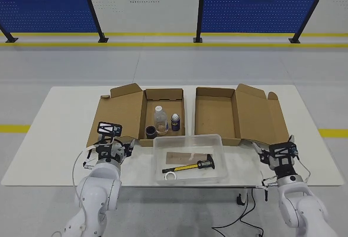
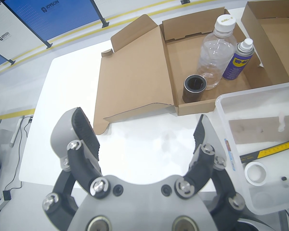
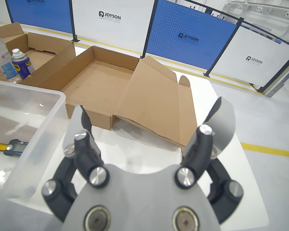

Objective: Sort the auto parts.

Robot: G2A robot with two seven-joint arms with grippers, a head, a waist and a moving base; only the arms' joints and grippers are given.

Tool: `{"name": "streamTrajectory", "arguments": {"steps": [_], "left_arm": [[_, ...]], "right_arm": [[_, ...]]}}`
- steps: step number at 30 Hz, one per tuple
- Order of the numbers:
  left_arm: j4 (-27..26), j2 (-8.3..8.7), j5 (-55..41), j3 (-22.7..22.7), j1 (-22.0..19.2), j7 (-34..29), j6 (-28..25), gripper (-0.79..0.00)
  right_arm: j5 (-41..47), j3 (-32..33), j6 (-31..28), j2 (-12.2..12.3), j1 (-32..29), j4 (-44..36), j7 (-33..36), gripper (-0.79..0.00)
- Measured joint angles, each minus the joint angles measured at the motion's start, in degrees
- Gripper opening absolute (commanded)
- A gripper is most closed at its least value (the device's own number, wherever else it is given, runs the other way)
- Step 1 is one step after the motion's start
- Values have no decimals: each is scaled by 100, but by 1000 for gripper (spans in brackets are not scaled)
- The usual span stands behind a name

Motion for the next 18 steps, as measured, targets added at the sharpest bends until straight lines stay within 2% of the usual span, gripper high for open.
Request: {"name": "streamTrajectory", "arguments": {"steps": [4, 7, 11, 18], "left_arm": [[-1, 0, 0, 2, 1, -1, 0, 0], [-1, 0, 0, 2, 1, -1, 1, 0], [-1, 0, 0, 2, 1, -1, 1, 0], [-1, 0, 0, 2, 1, -1, 1, 0]], "right_arm": [[-277, -177, -300, 7, 105, -434, 472, 0], [-439, -379, -682, 15, 244, -775, 1099, 0], [-703, -769, -1612, 45, 603, -1131, 2321, 0], [-33, -1341, -2722, 30, 1317, -1135, 4101, 0]]}}
